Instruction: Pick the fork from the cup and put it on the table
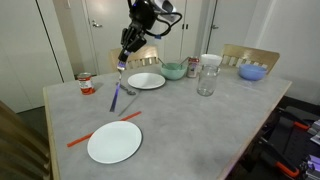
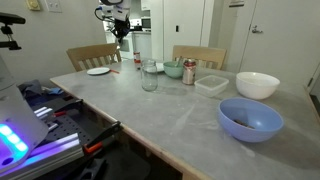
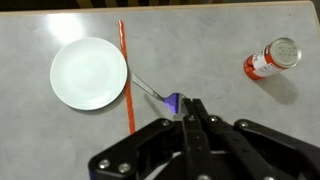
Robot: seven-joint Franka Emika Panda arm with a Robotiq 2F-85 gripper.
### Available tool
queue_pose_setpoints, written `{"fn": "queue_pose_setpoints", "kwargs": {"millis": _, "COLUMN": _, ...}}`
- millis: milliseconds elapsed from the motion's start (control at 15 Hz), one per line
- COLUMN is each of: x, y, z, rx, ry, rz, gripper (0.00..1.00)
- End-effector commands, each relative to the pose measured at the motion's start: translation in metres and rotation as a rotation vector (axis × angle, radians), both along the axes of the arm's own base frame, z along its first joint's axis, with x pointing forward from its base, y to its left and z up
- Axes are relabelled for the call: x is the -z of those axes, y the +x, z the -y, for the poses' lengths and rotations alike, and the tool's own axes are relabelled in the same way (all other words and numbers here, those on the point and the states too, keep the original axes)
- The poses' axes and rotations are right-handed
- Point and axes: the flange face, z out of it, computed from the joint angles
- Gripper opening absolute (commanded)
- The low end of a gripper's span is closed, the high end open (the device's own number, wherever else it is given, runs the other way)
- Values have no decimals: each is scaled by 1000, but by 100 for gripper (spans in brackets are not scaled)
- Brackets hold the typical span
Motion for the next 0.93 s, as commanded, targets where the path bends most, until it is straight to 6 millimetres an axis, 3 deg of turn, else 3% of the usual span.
{"fn": "queue_pose_setpoints", "kwargs": {"millis": 0, "x": 18, "y": 15, "z": -2, "rx": 175, "ry": 77, "rz": -63, "gripper": 1}}
{"fn": "queue_pose_setpoints", "kwargs": {"millis": 600, "x": 73, "y": 31, "z": -6, "rx": 558, "ry": 292, "rz": -326, "gripper": 1}}
{"fn": "queue_pose_setpoints", "kwargs": {"millis": 867, "x": 106, "y": 26, "z": -4, "rx": 733, "ry": 372, "rz": -454, "gripper": 1}}
